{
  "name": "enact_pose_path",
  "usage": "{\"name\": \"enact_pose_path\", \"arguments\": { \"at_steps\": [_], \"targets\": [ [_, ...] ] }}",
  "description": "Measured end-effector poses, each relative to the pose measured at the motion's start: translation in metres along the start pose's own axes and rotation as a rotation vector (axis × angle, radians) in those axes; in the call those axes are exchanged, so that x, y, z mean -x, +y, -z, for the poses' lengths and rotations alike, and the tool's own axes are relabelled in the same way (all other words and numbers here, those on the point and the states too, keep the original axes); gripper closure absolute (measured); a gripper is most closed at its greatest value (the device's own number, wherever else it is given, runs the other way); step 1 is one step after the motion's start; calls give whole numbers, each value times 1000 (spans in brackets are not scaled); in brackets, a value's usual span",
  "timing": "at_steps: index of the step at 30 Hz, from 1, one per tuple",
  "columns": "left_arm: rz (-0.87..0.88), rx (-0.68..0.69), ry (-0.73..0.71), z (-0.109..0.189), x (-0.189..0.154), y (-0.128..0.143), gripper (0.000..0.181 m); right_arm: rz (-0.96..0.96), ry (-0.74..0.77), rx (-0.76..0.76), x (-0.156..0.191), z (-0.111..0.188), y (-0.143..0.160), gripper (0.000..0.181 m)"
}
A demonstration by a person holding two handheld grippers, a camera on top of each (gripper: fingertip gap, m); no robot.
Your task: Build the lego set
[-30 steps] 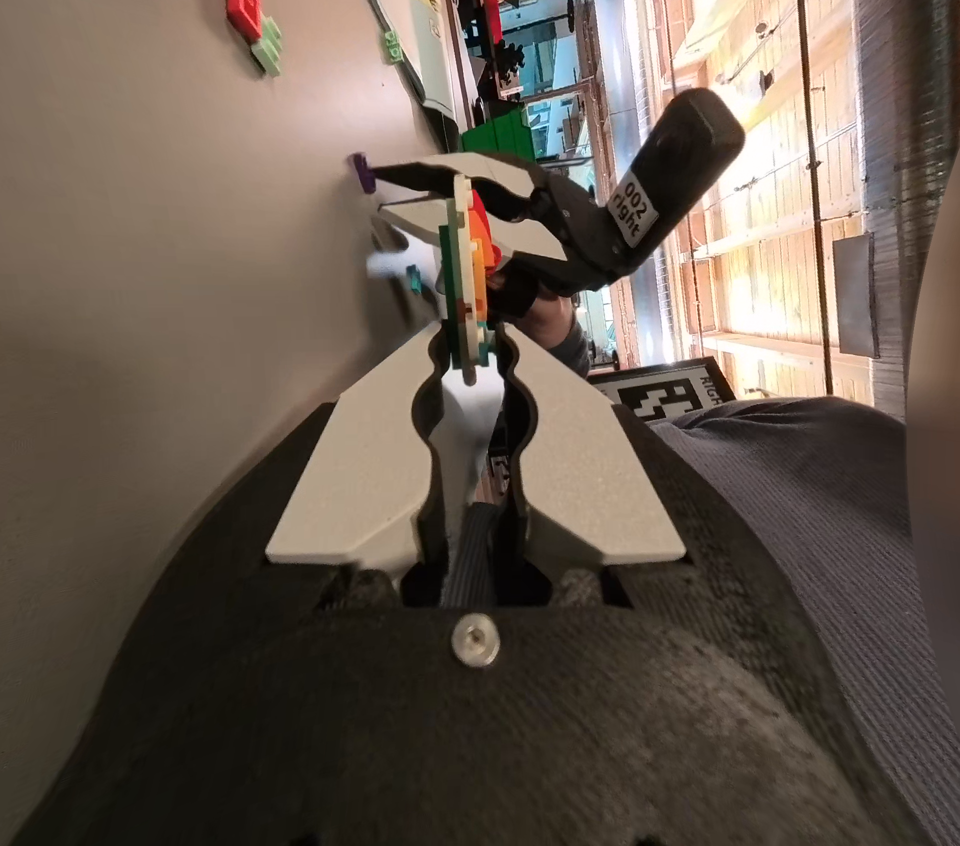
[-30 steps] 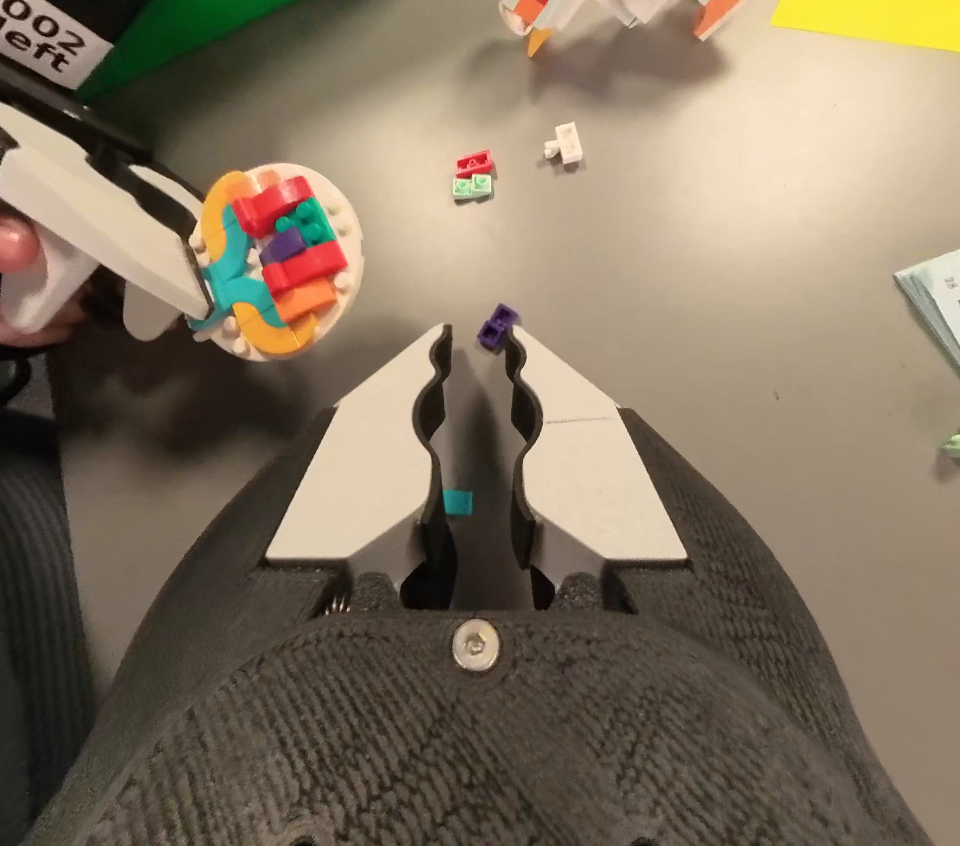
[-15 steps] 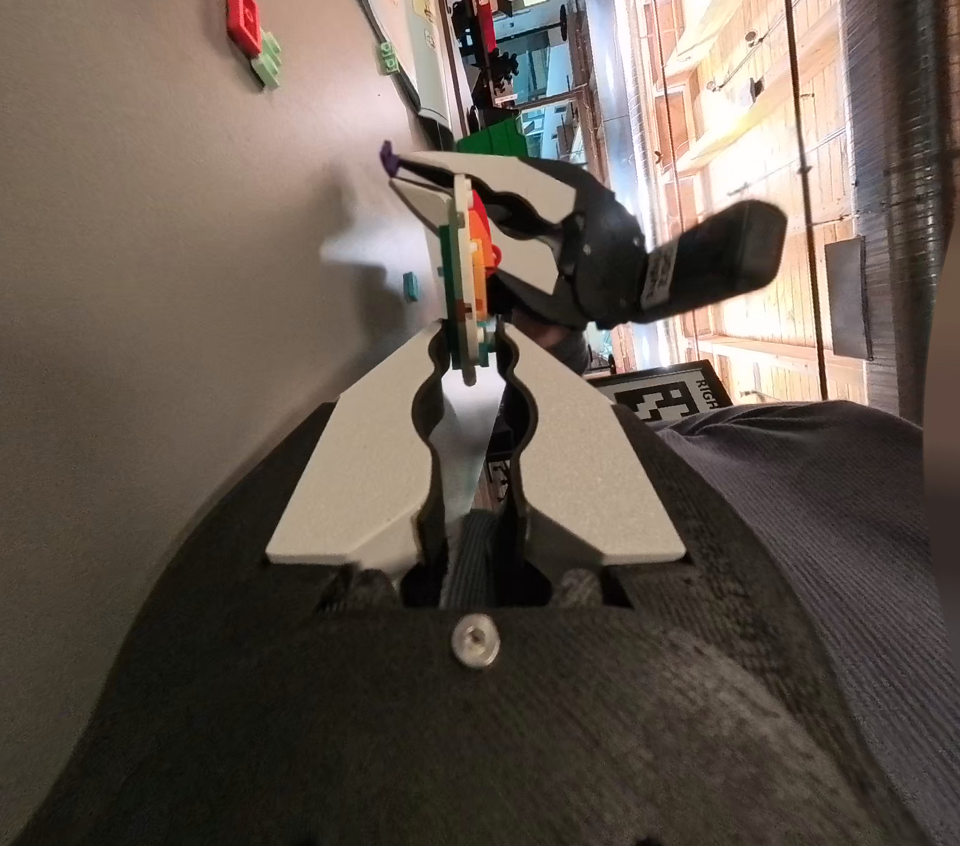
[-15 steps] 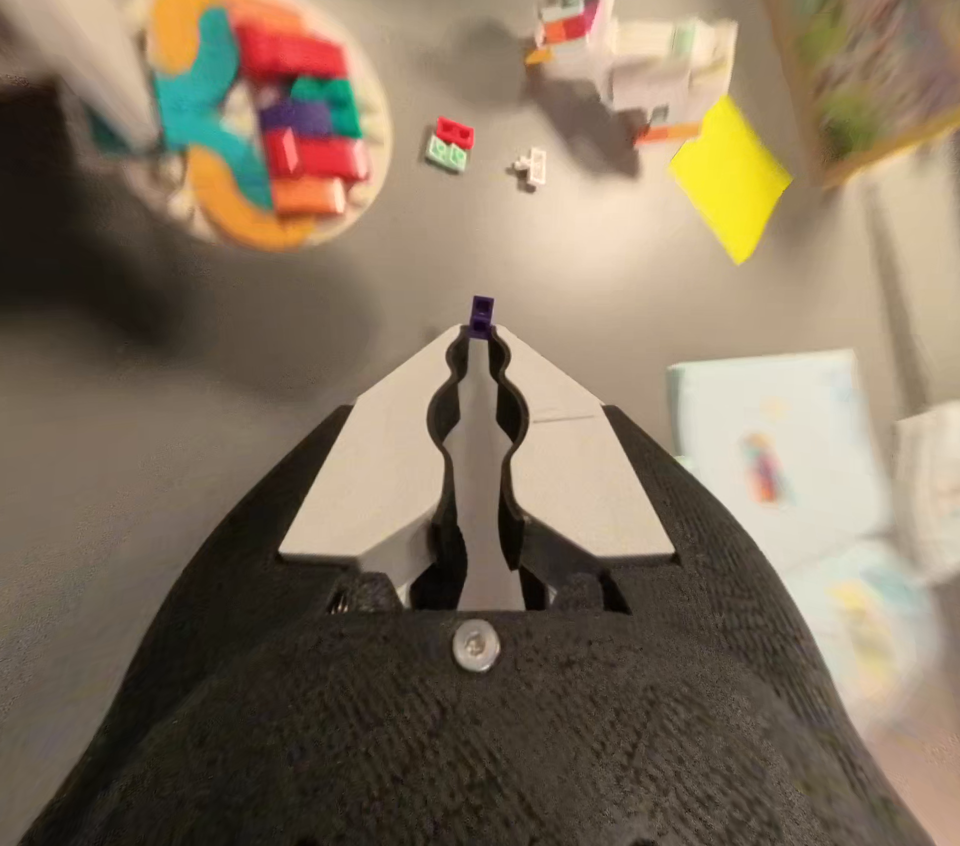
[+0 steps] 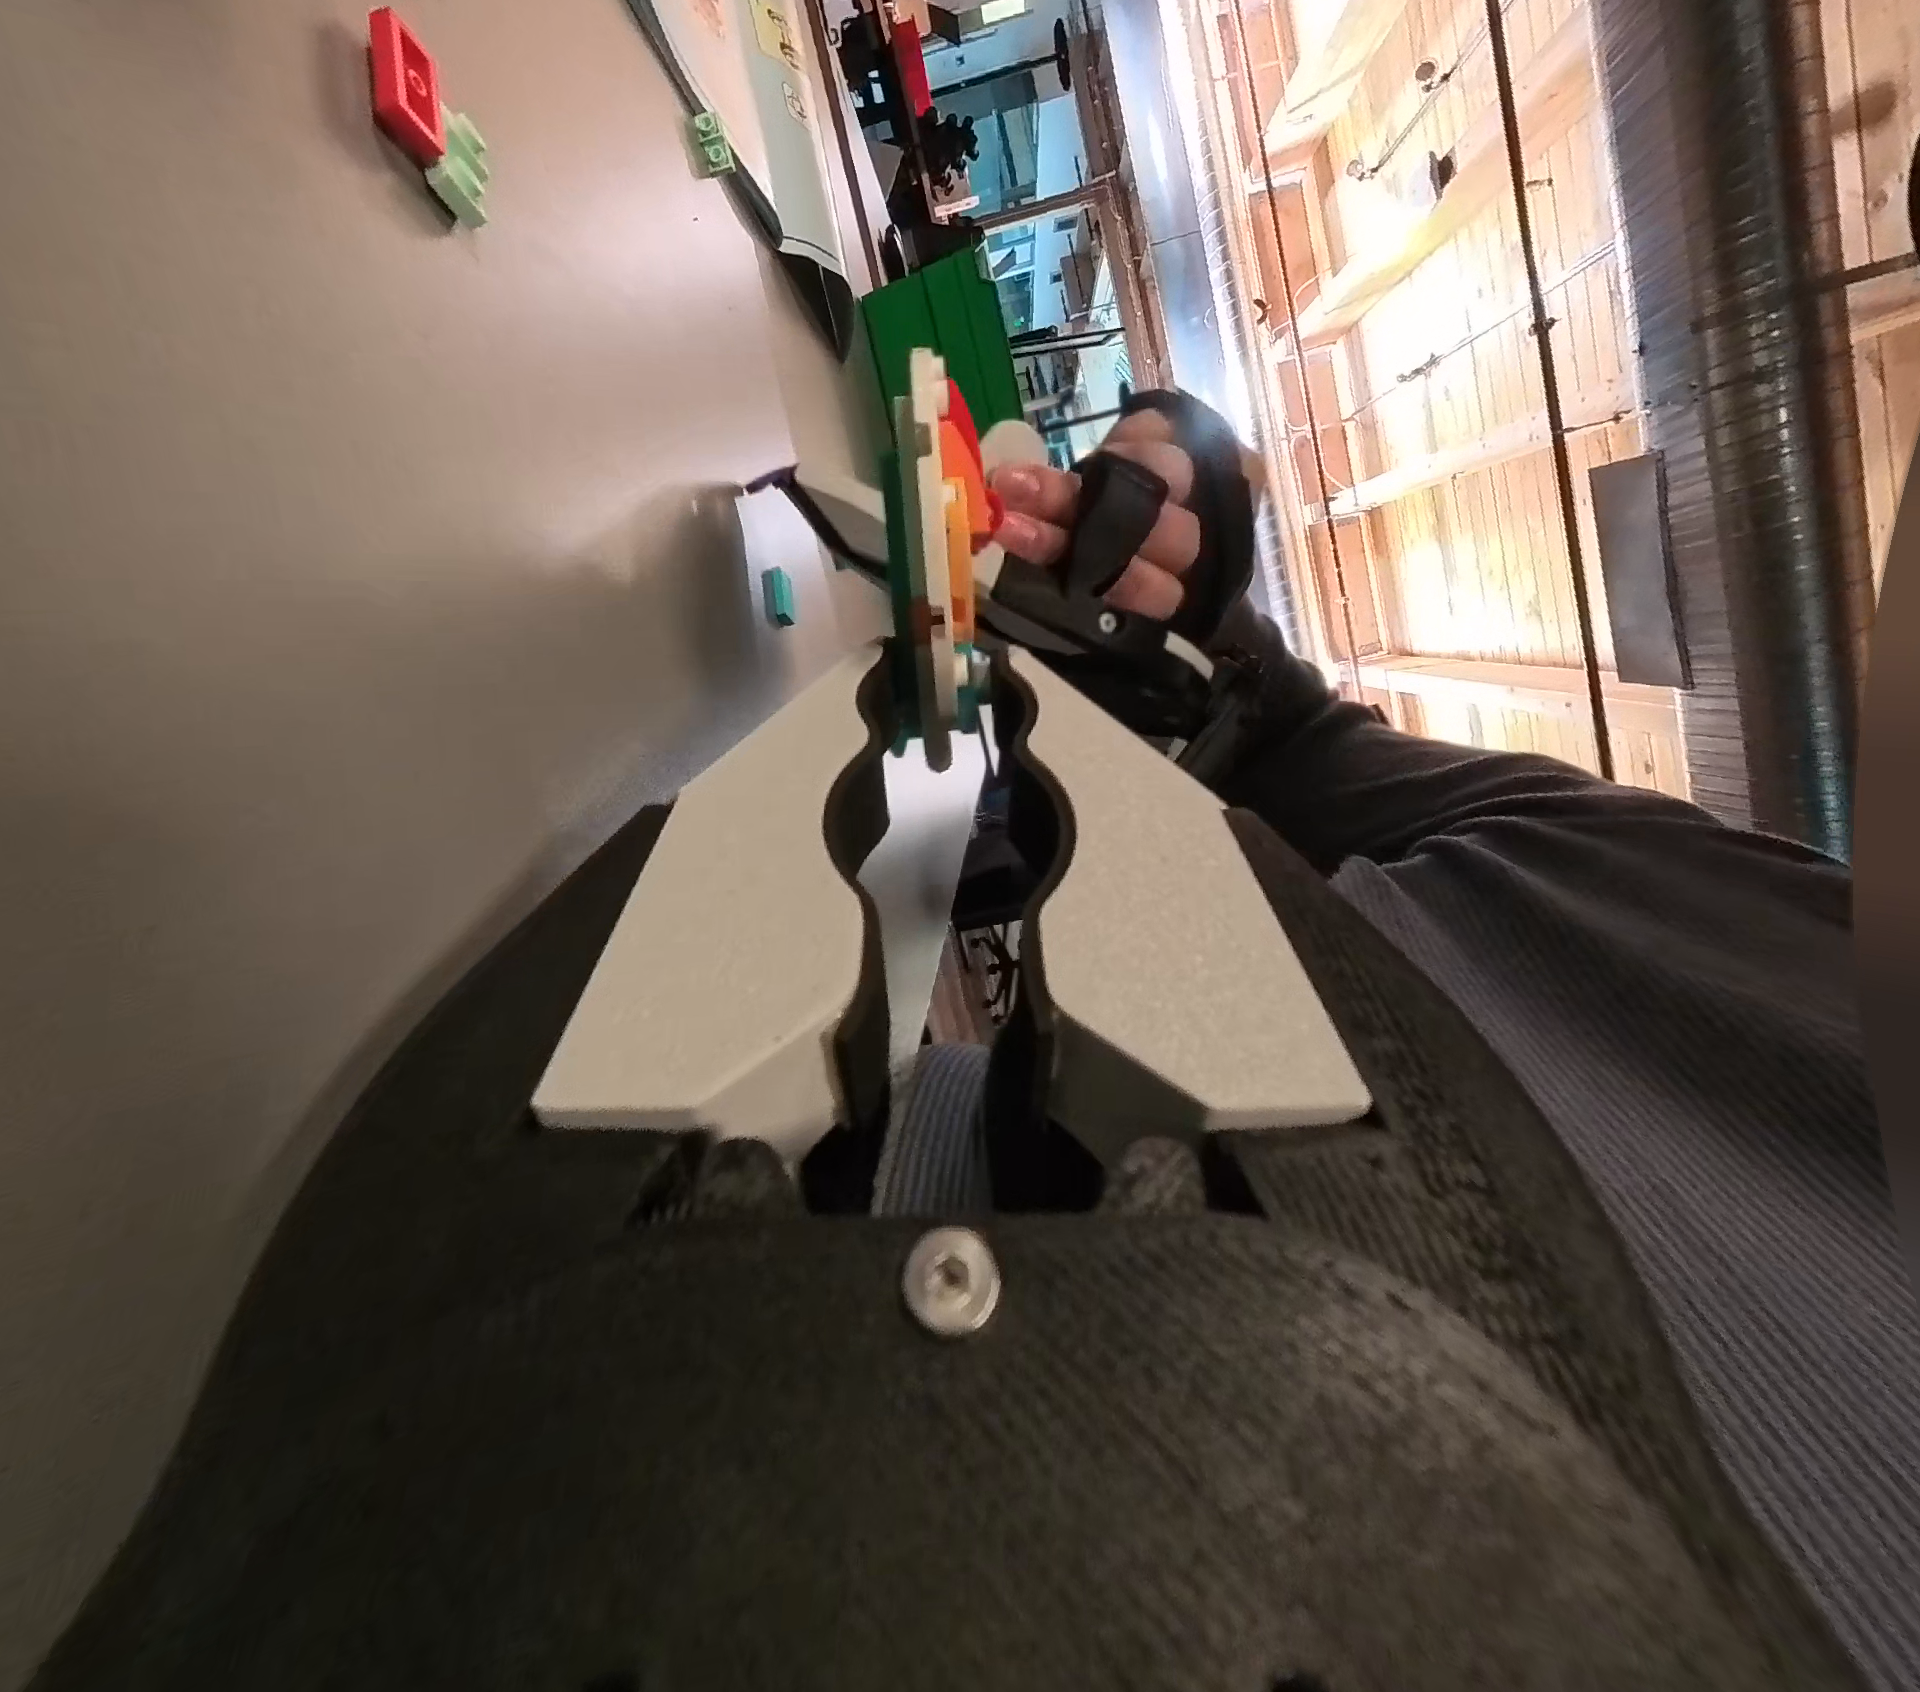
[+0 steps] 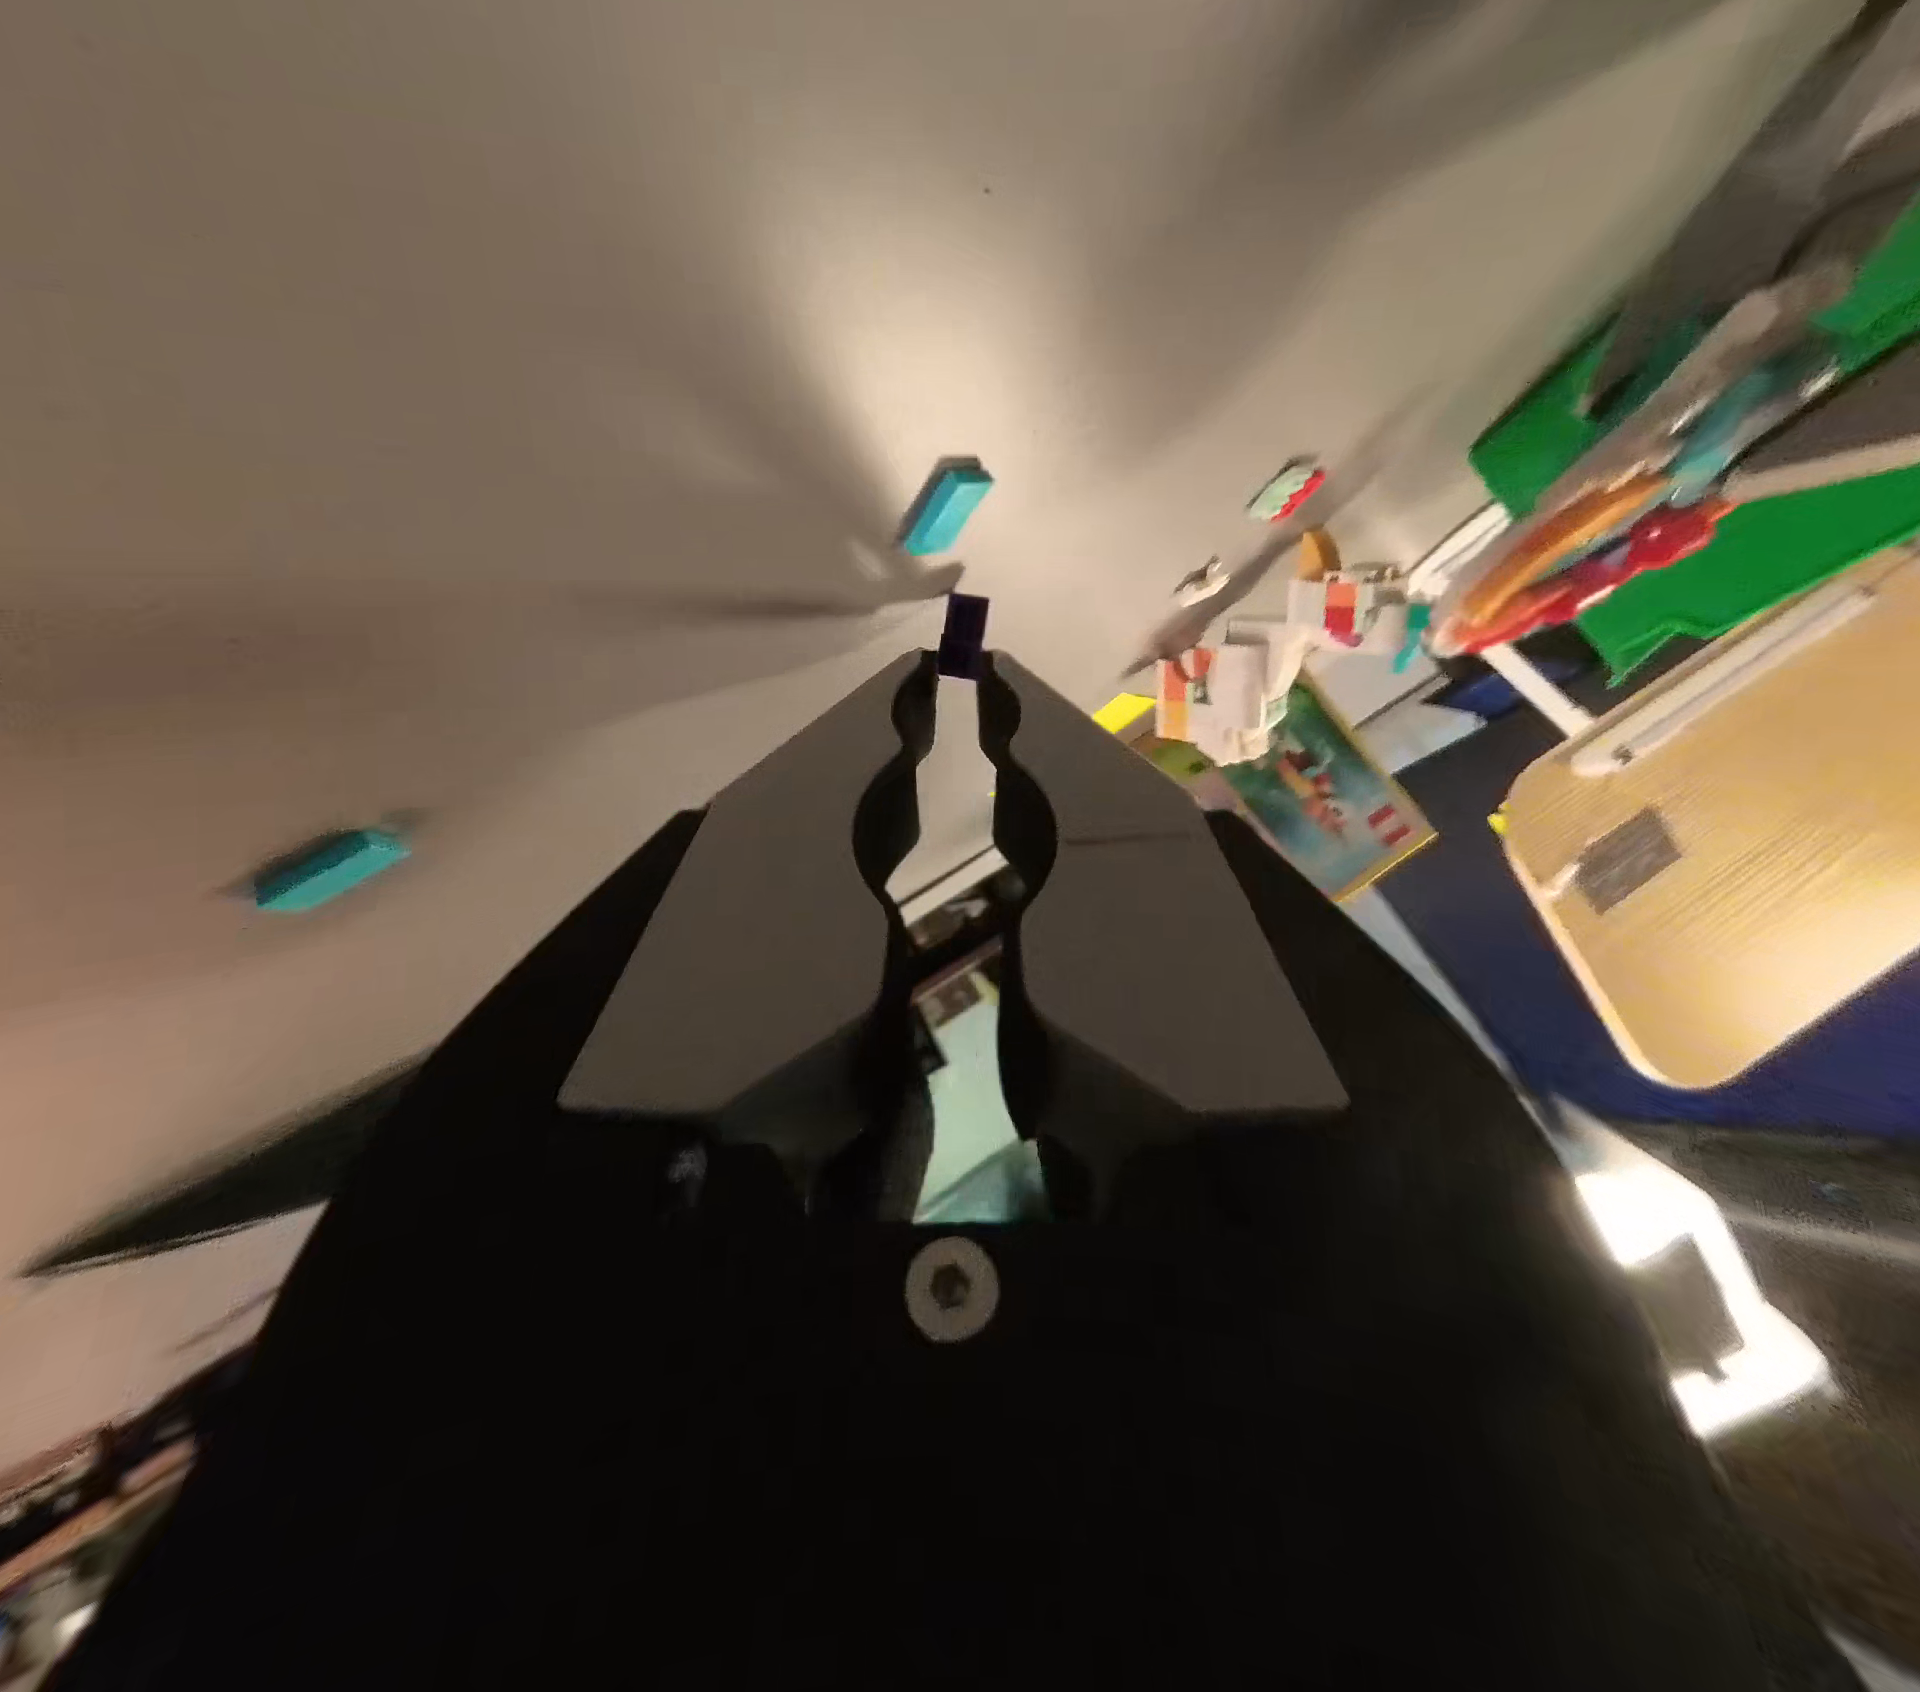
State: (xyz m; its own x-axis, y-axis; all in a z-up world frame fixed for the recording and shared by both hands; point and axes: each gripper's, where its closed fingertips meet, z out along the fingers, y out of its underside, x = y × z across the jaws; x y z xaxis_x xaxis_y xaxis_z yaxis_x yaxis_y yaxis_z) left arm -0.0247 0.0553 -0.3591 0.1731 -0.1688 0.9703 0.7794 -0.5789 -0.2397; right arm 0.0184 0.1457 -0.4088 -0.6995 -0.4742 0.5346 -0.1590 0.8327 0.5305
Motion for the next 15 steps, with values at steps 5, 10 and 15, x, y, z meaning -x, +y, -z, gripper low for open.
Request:
{"name": "enact_pose_path", "arguments": {
  "at_steps": [5,10,15],
  "targets": [
    [-1,3,12,0,-2,1,166,56,-12,2,-2,3,-3,176],
    [-1,10,18,0,-3,2,166,127,-4,-7,-4,6,-9,176],
    [-1,8,27,1,-4,1,166,163,-31,-60,4,9,-19,176]
  ]
}}
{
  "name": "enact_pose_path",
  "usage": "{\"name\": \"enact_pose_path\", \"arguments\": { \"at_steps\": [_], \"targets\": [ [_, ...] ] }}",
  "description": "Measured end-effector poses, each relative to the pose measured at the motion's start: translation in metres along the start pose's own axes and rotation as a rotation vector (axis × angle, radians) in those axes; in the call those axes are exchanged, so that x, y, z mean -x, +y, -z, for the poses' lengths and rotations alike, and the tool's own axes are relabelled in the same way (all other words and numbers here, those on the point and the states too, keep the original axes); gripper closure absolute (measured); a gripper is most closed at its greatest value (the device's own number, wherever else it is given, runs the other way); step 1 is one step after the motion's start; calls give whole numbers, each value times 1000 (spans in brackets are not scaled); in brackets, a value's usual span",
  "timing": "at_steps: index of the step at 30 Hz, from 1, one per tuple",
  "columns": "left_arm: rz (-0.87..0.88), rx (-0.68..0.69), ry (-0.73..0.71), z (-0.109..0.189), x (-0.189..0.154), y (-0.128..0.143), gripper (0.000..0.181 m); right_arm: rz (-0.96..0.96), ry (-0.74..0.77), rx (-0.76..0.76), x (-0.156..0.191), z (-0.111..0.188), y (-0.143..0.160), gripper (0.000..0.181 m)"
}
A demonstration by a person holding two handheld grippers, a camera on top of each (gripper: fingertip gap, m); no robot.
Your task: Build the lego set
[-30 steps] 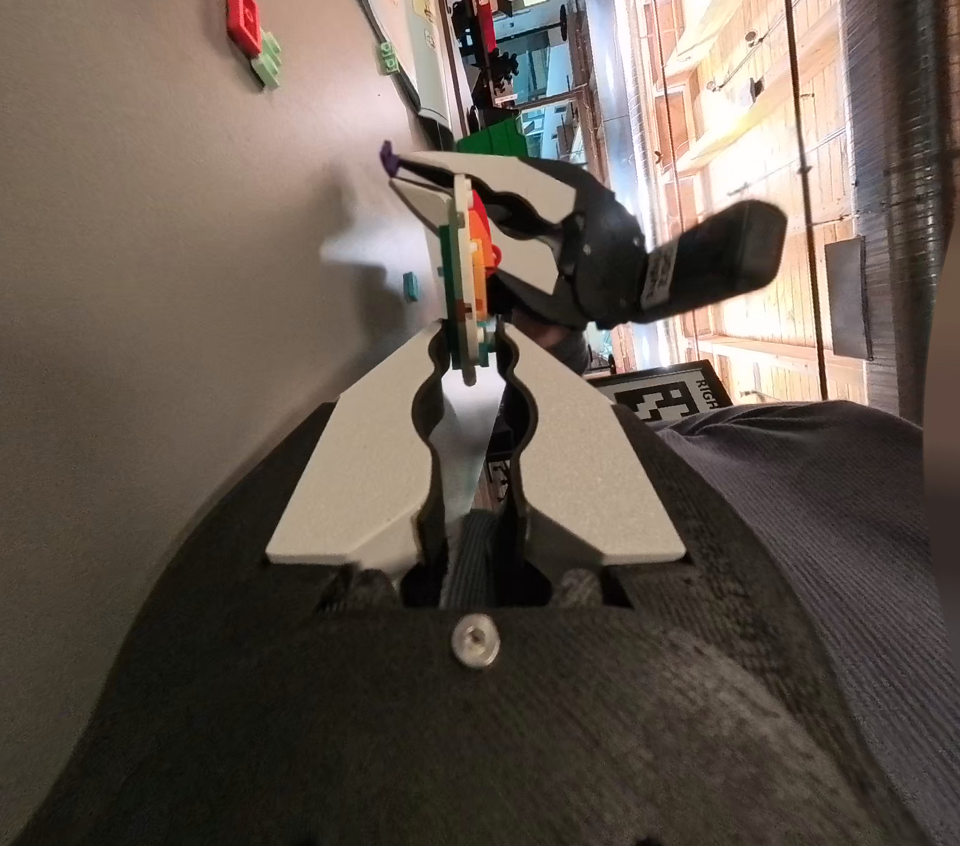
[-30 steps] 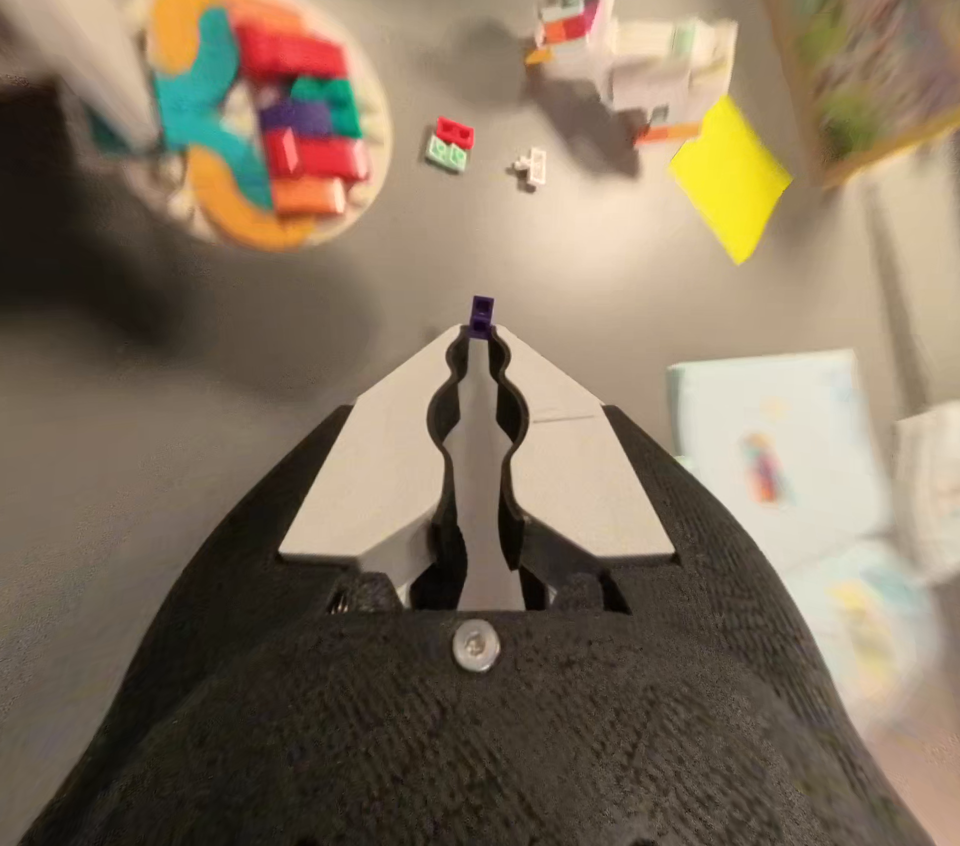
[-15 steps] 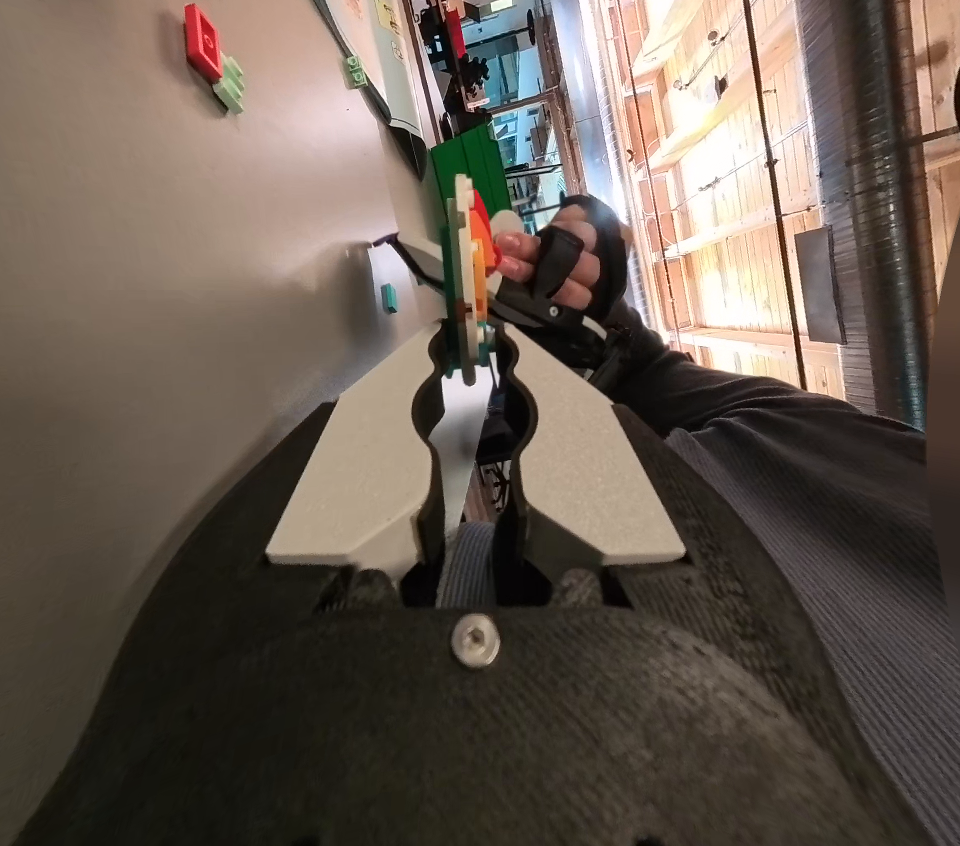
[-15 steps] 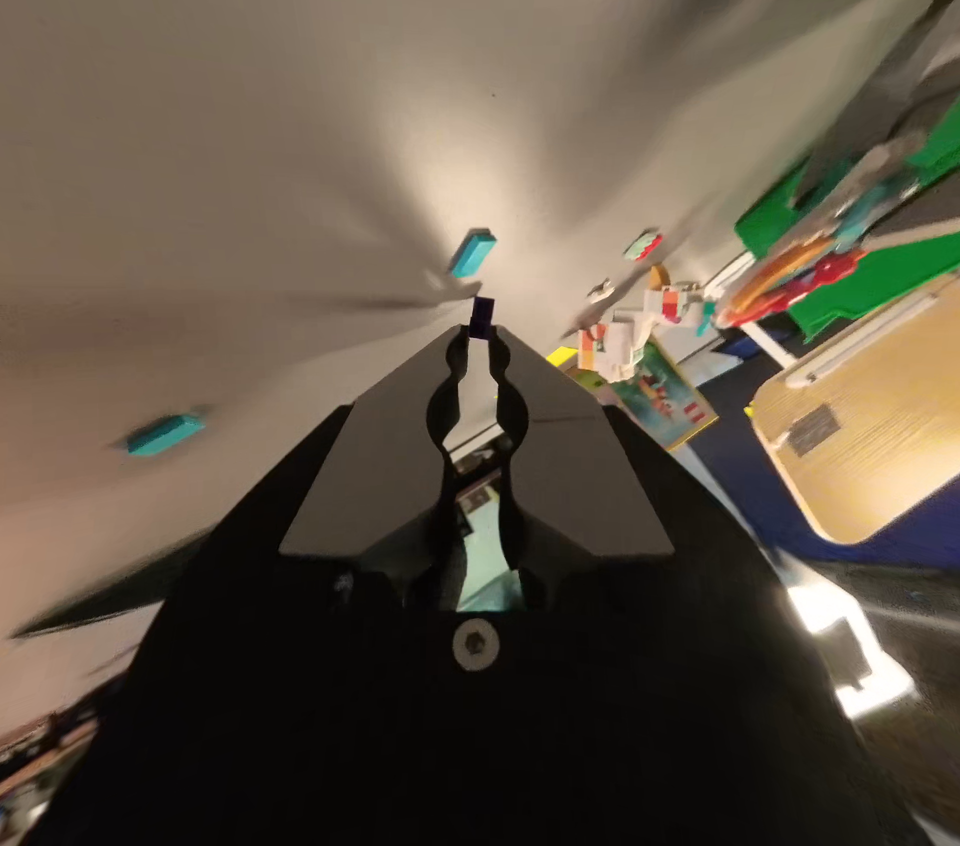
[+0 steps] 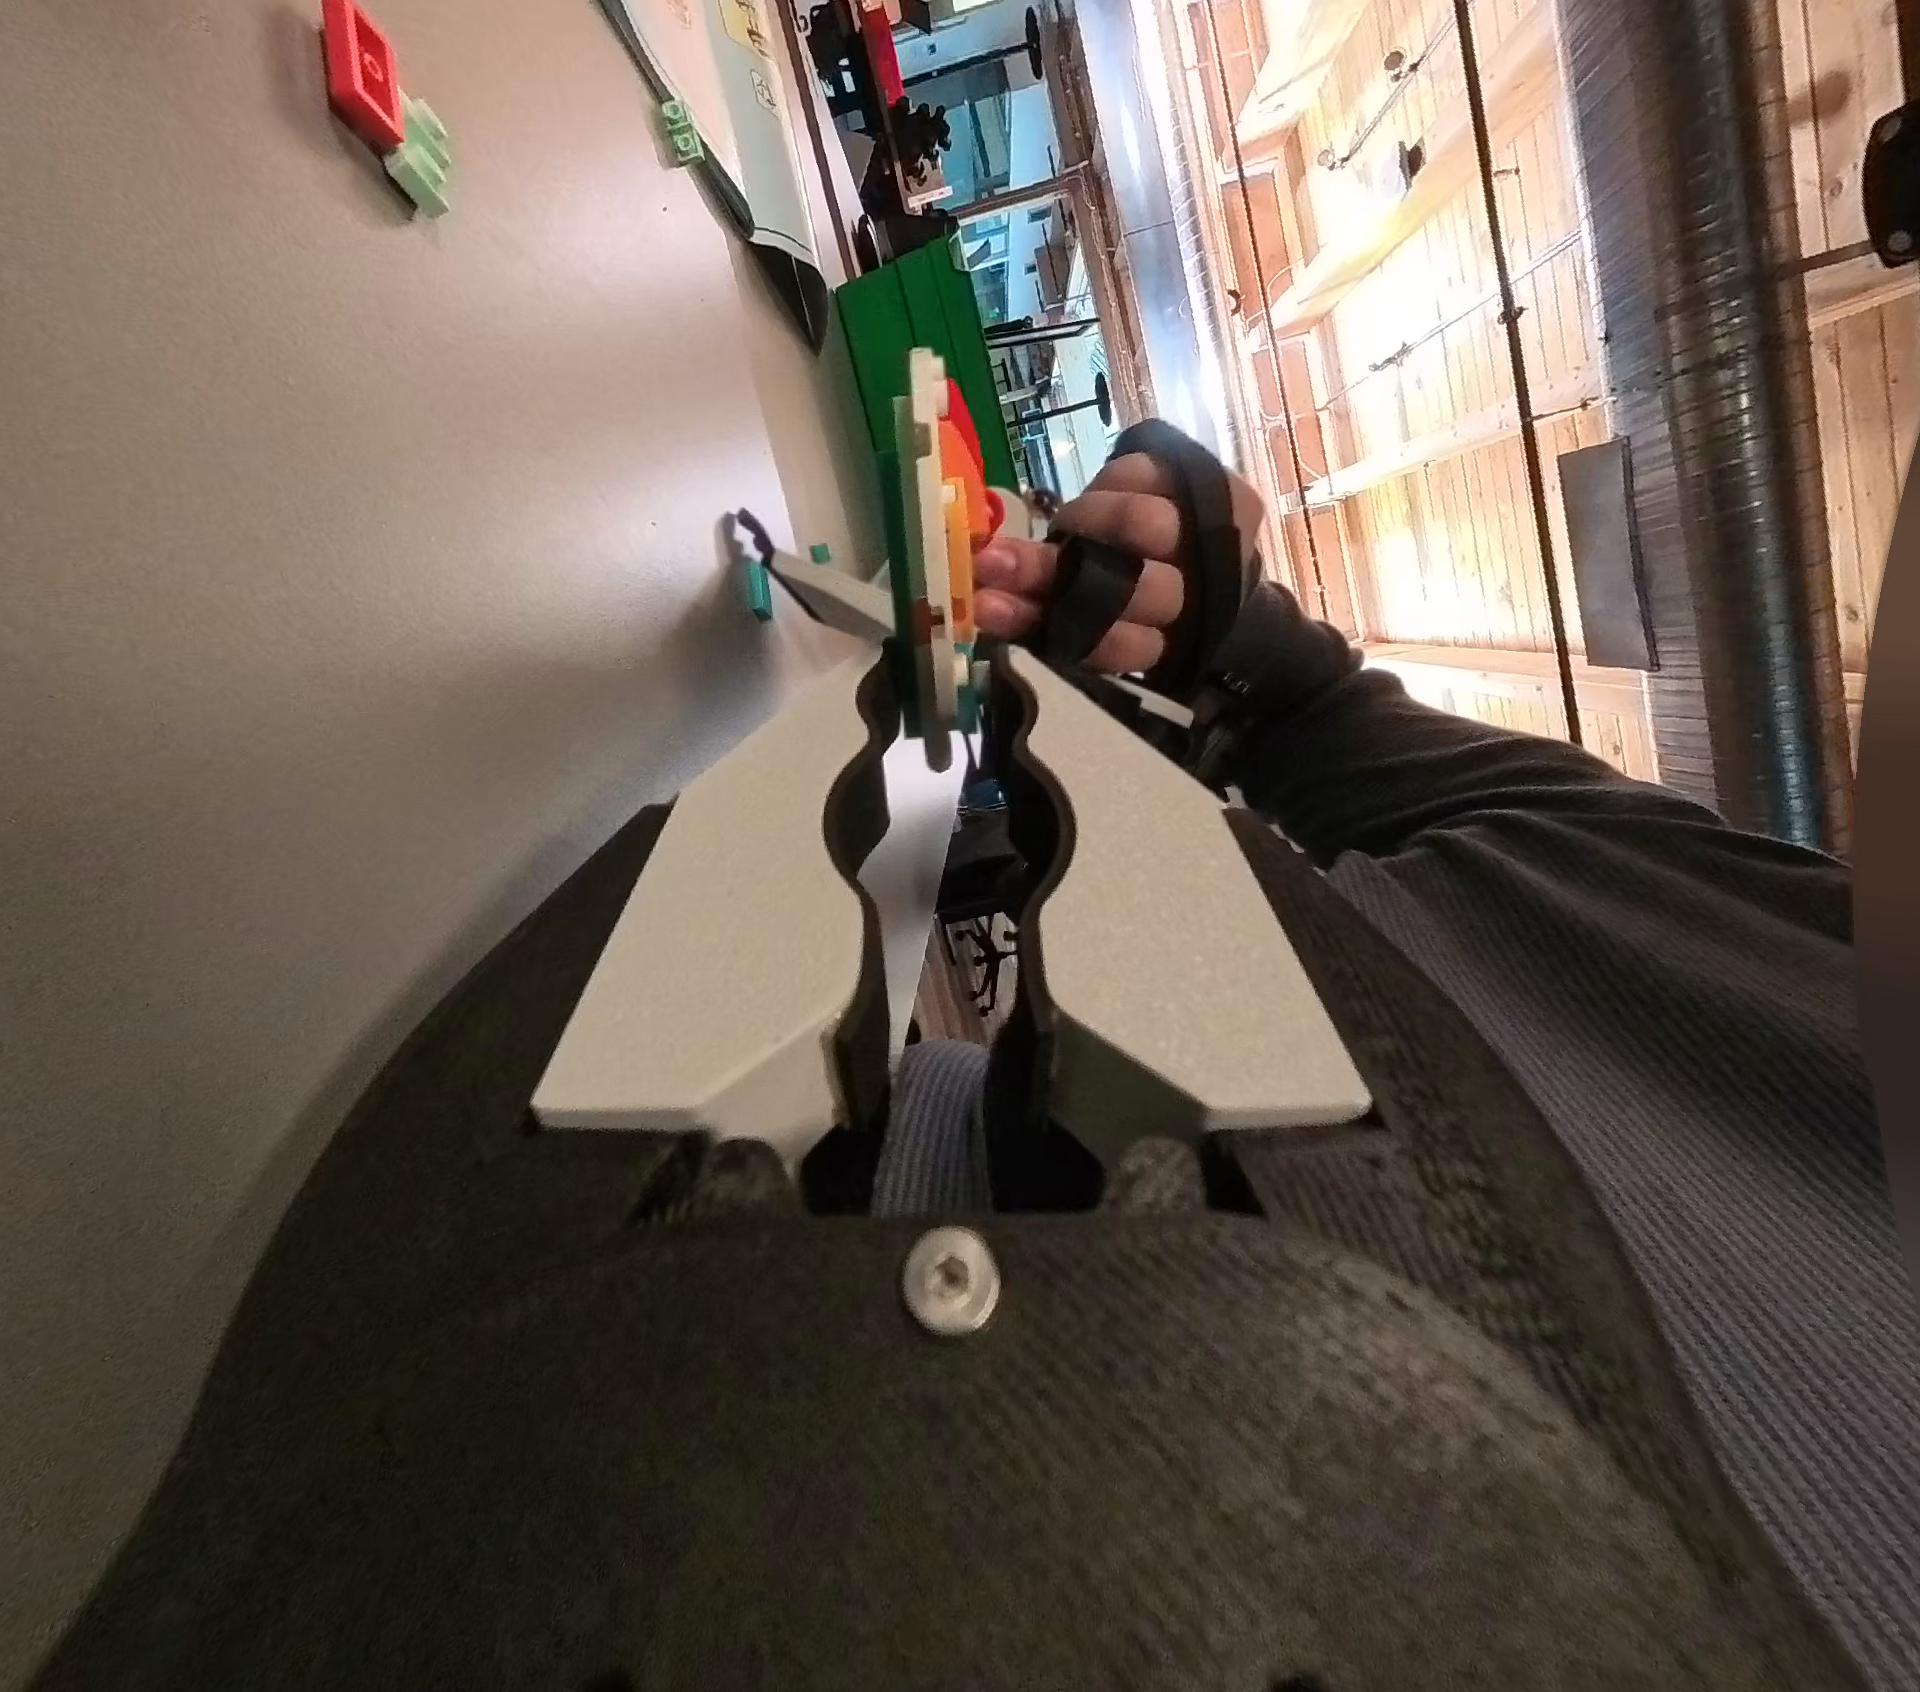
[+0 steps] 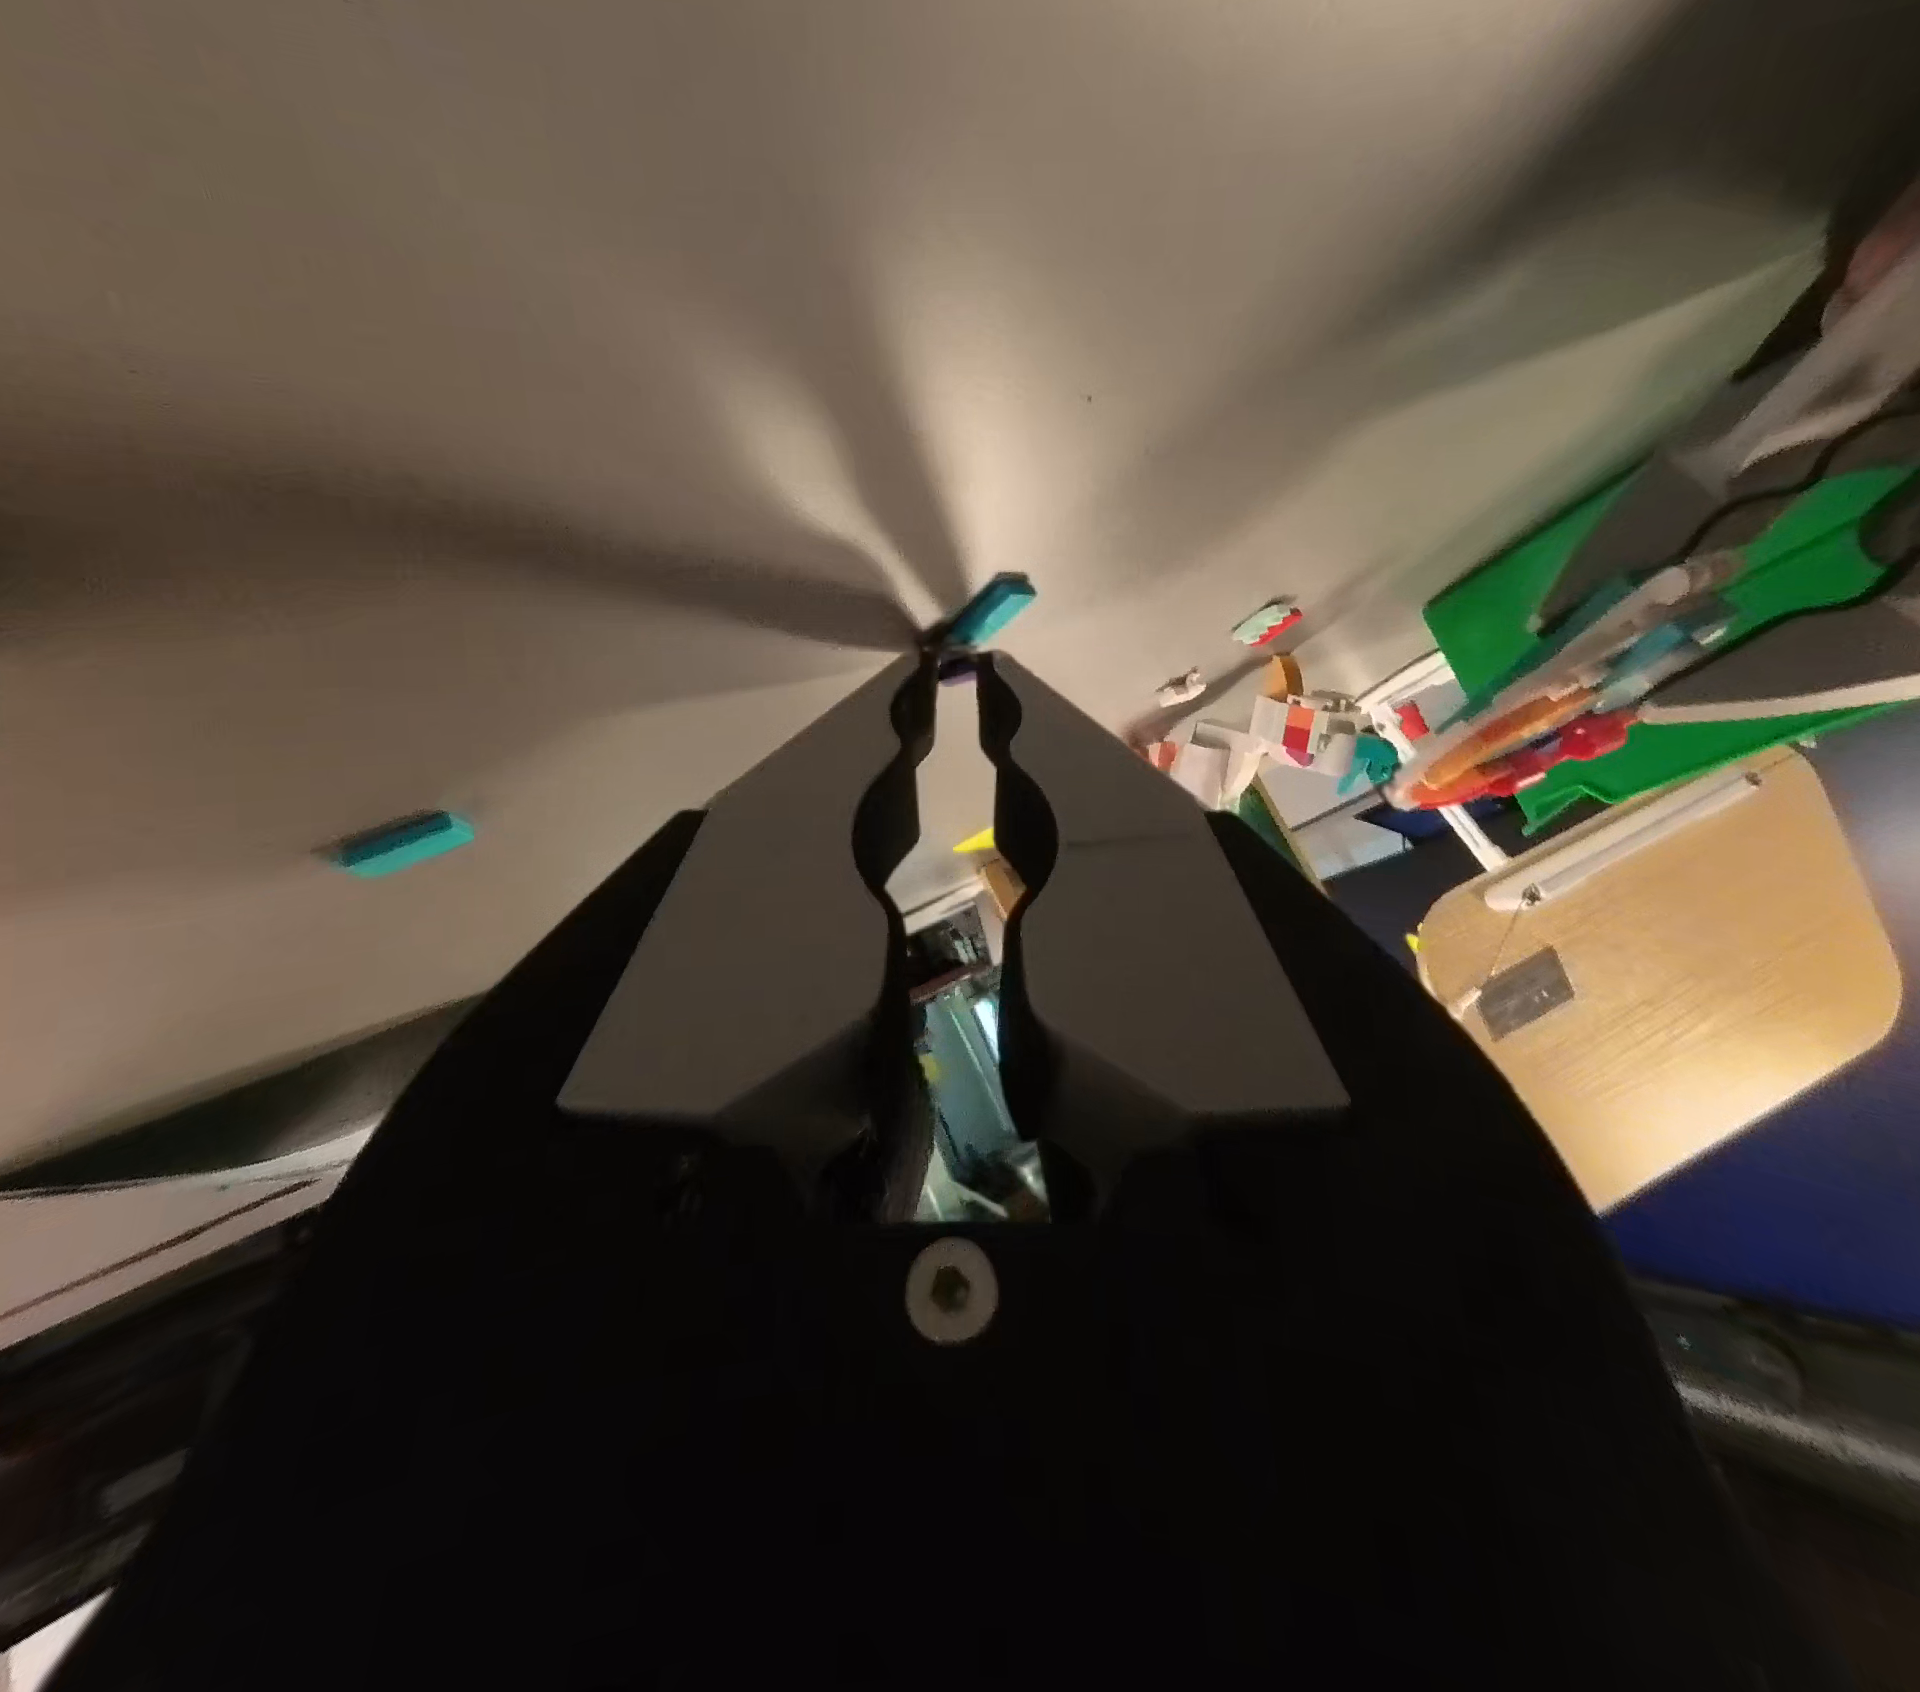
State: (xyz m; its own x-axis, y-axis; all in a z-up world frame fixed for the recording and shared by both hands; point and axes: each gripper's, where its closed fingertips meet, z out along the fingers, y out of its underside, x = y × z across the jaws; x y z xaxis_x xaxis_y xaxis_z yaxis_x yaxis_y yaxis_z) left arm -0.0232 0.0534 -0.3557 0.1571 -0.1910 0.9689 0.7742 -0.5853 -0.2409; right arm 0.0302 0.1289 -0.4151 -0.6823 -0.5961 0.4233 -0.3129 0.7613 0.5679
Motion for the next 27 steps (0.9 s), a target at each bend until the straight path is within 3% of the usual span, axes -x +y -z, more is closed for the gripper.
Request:
{"name": "enact_pose_path", "arguments": {
  "at_steps": [9,16,18,20,24,27],
  "targets": [
    [3,0,6,0,0,0,167,-1,22,15,-6,-7,6,175],
    [10,-3,0,1,1,-1,167,-117,18,21,-5,-3,17,167],
    [10,-2,-3,1,1,-1,167,-289,-4,-13,-2,-2,24,165],
    [9,-1,-5,0,1,0,167,-626,-60,-106,2,-2,29,165],
    [9,1,-10,0,2,0,167,-1360,-251,-480,-13,6,20,170],
    [9,0,-11,0,2,0,167,-1593,-353,-588,-13,4,19,163]
  ]
}}
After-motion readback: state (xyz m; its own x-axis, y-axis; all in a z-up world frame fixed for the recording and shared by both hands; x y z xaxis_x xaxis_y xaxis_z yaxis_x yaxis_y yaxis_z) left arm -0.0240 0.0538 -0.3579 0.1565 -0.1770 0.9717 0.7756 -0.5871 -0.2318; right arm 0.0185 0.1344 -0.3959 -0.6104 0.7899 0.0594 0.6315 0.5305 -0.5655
